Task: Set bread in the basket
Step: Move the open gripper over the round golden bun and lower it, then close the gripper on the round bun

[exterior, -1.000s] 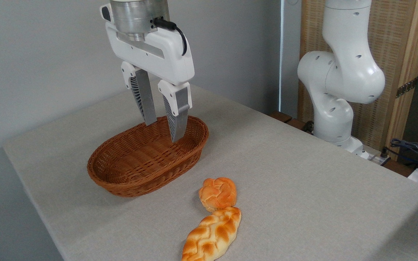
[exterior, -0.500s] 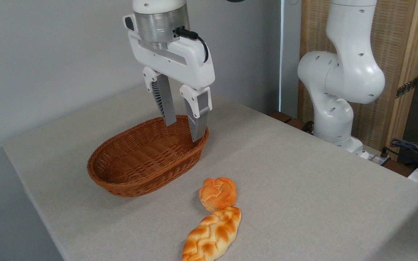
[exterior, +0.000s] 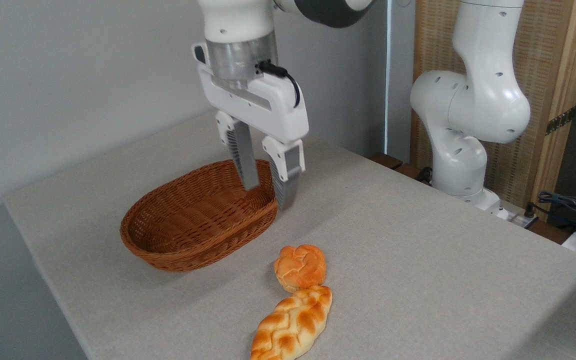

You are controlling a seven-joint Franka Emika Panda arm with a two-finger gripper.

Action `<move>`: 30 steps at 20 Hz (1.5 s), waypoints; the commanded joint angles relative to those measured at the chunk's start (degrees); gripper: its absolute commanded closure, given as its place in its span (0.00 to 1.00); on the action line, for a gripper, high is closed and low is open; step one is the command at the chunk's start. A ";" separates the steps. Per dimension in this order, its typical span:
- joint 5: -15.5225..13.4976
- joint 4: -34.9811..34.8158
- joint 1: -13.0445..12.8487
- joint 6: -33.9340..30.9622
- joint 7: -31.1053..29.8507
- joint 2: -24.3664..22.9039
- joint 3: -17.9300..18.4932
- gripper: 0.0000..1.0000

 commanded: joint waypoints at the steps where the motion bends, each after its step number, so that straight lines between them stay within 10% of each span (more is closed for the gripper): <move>1: 3.68 -4.41 -0.69 1.86 2.82 -2.22 2.38 0.00; 30: 3.86 -14.87 -0.95 15.92 3.79 3.58 5.47 0.00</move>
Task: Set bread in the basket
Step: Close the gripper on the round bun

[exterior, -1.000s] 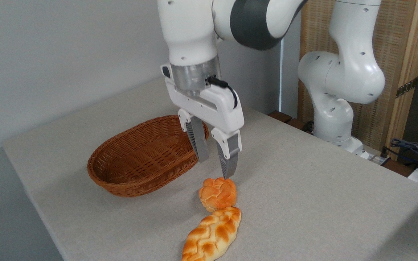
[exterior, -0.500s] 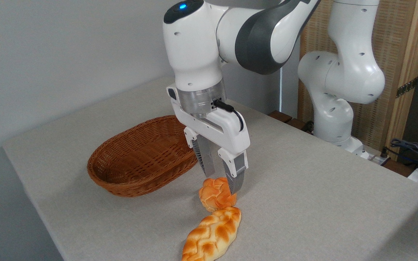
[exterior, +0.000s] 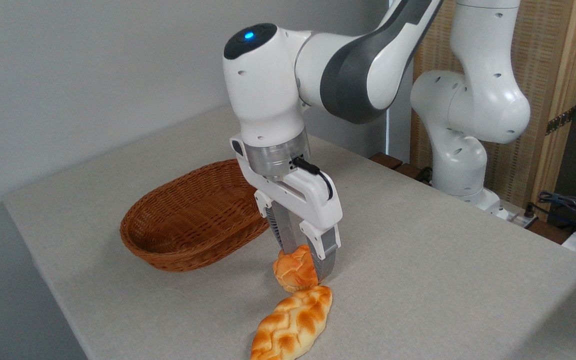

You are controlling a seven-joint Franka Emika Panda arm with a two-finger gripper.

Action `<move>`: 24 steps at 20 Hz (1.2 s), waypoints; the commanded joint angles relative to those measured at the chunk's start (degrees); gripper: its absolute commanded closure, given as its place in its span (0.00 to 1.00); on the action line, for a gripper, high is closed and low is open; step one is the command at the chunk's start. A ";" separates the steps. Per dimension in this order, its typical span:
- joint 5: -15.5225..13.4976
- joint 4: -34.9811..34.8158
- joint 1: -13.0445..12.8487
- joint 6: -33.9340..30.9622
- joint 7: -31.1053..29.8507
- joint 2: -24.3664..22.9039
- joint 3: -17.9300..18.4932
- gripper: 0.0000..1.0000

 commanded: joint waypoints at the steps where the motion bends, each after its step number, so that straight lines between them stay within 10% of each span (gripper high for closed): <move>1: 0.60 -1.96 -0.79 3.18 0.67 -0.32 0.89 0.00; 5: 0.60 -2.57 -1.40 3.45 0.94 -0.15 0.89 0.04; 7: 0.60 -2.49 -1.49 3.45 2.42 0.12 0.89 0.35; 12: 0.60 -2.49 -1.67 3.36 2.96 0.12 0.89 0.60; 24: 0.07 -2.49 -1.76 3.36 2.96 0.12 0.89 0.61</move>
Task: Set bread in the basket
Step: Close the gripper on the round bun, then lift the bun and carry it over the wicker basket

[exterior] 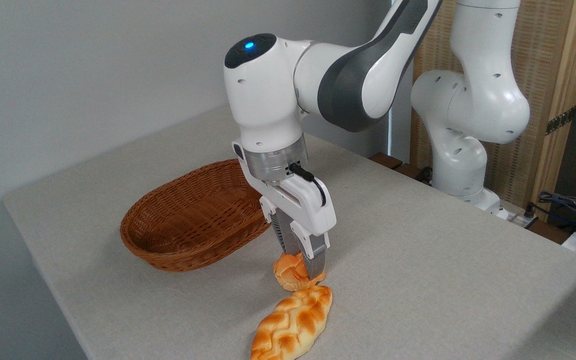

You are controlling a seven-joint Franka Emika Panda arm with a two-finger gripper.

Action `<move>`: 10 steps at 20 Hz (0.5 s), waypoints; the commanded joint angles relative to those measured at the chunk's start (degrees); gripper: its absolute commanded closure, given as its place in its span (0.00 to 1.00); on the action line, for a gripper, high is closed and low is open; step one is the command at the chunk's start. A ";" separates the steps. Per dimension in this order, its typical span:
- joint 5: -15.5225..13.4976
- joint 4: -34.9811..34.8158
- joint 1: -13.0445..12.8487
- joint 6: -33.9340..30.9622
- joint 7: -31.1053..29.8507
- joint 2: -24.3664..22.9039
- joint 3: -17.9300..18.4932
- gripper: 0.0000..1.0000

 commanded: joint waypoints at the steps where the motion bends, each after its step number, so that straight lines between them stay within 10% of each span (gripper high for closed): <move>1: 0.08 -0.75 -0.67 1.41 0.64 -0.03 0.89 0.61; 10: -2.46 4.86 -0.67 -2.35 0.64 -1.26 0.89 0.61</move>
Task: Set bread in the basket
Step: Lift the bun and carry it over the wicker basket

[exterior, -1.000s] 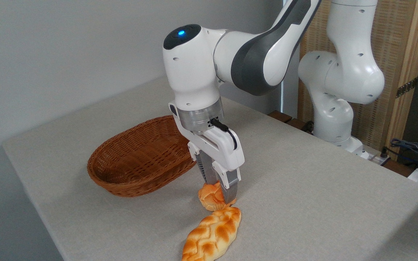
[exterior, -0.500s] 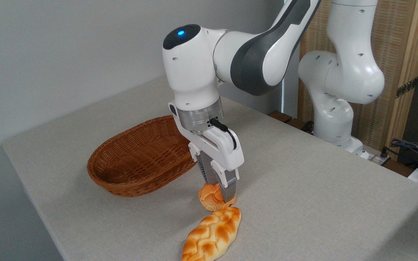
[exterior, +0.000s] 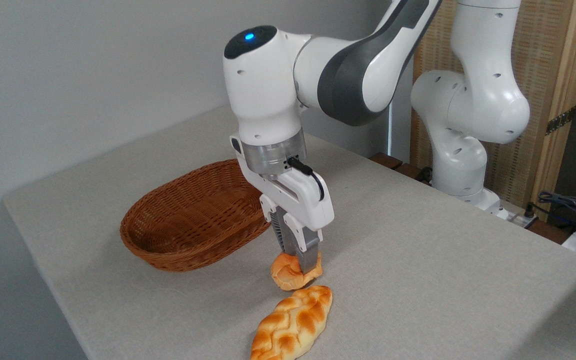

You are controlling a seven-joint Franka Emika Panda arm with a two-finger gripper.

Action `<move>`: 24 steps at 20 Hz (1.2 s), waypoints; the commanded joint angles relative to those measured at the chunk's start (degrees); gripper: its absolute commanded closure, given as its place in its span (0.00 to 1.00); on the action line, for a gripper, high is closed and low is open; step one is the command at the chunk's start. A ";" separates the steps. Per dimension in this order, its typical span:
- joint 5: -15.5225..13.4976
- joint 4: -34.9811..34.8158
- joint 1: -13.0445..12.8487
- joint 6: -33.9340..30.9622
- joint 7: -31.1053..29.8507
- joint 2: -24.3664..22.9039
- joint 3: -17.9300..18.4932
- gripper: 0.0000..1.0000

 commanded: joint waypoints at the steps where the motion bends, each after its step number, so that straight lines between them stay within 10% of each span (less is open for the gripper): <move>1: -3.56 5.33 -0.59 -4.34 0.64 -0.51 0.89 0.60; 9: -15.42 19.40 -0.68 -14.29 -4.70 1.51 -2.09 0.56; 19: -15.26 30.48 -0.68 -13.41 -14.21 16.45 -13.08 0.42; 24: -15.08 31.19 -0.76 -7.46 -19.56 19.27 -15.28 0.04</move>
